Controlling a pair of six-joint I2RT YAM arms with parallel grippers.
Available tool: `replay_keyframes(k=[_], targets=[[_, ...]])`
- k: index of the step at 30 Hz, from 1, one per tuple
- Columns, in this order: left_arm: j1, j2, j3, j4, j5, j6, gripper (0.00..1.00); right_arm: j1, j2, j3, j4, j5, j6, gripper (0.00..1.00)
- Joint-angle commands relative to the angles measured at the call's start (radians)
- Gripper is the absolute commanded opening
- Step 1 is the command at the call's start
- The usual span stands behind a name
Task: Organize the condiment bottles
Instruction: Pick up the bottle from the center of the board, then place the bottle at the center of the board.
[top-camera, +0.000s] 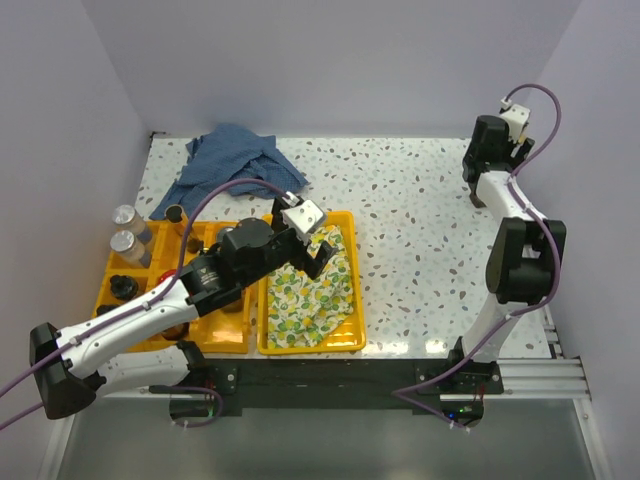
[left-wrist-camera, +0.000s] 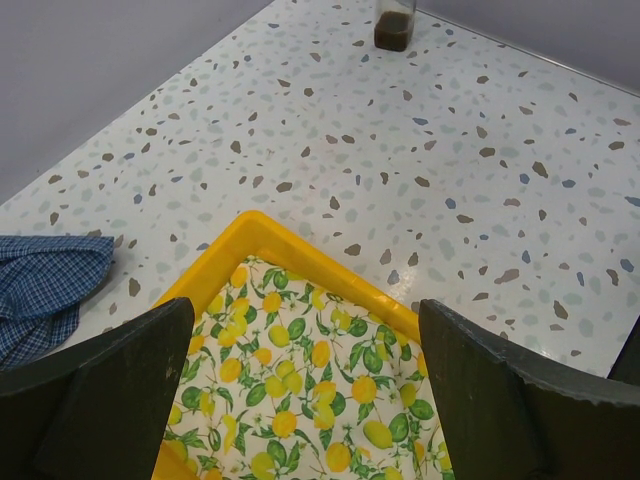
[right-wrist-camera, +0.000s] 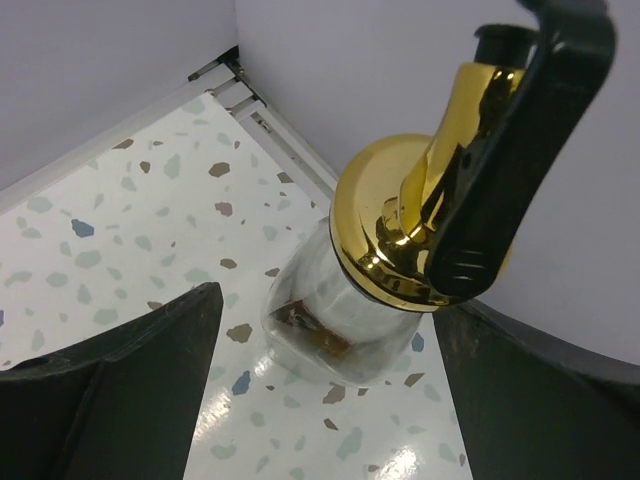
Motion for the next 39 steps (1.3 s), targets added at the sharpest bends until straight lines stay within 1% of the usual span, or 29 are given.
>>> replay_keyframes(k=[1,5,6,8,9,14,18,23,24,26,27,28,30,31,33,38,39], targets=[[-0.004,-0.020,0.019,0.045,-0.001,0.021,1.00,-0.006,0.011,0.024,0.101,0.007,-0.040,0.85],[-0.005,-0.021,0.018,0.047,-0.001,0.022,1.00,-0.007,0.023,0.025,0.118,-0.005,-0.082,0.76],[-0.004,-0.021,0.018,0.047,-0.001,0.024,1.00,-0.007,0.023,0.025,0.126,-0.019,-0.086,0.71],[-0.004,-0.020,0.016,0.047,-0.003,0.024,1.00,-0.009,0.011,0.017,0.131,-0.039,-0.092,0.66],[-0.004,-0.021,0.016,0.050,-0.003,0.024,1.00,-0.008,0.005,0.013,0.131,-0.051,-0.089,0.61],[-0.004,-0.021,0.012,0.054,-0.003,0.026,1.00,-0.007,-0.055,-0.048,0.125,-0.160,-0.076,0.53],[-0.005,-0.023,0.009,0.059,-0.017,0.032,1.00,-0.006,-0.139,-0.125,0.109,-0.215,-0.054,0.47],[-0.004,-0.030,-0.002,0.068,-0.027,0.039,1.00,0.000,-0.248,-0.208,0.062,-0.331,-0.005,0.43],[-0.004,-0.033,-0.002,0.068,-0.027,0.039,1.00,0.006,-0.271,-0.245,0.043,-0.364,-0.001,0.43],[-0.004,-0.038,-0.004,0.071,-0.027,0.042,1.00,0.041,-0.341,-0.291,0.036,-0.359,0.000,0.43],[-0.005,-0.043,-0.004,0.074,-0.032,0.042,1.00,0.055,-0.366,-0.341,0.031,-0.356,-0.004,0.43],[-0.004,-0.046,-0.008,0.077,-0.033,0.041,1.00,0.095,-0.391,-0.366,0.029,-0.358,-0.002,0.43],[-0.004,-0.055,-0.016,0.085,-0.038,0.044,1.00,0.135,-0.463,-0.433,0.020,-0.358,-0.016,0.43],[-0.004,-0.058,-0.020,0.090,-0.038,0.044,1.00,0.185,-0.489,-0.452,0.016,-0.353,-0.028,0.43],[-0.004,-0.064,-0.022,0.096,-0.040,0.046,1.00,0.230,-0.553,-0.493,-0.016,-0.344,-0.051,0.43],[-0.004,-0.066,-0.028,0.102,-0.041,0.045,1.00,0.327,-0.703,-0.570,-0.139,-0.437,-0.040,0.42],[-0.005,-0.064,-0.031,0.102,-0.046,0.047,1.00,0.369,-0.739,-0.579,-0.161,-0.438,-0.040,0.42]])
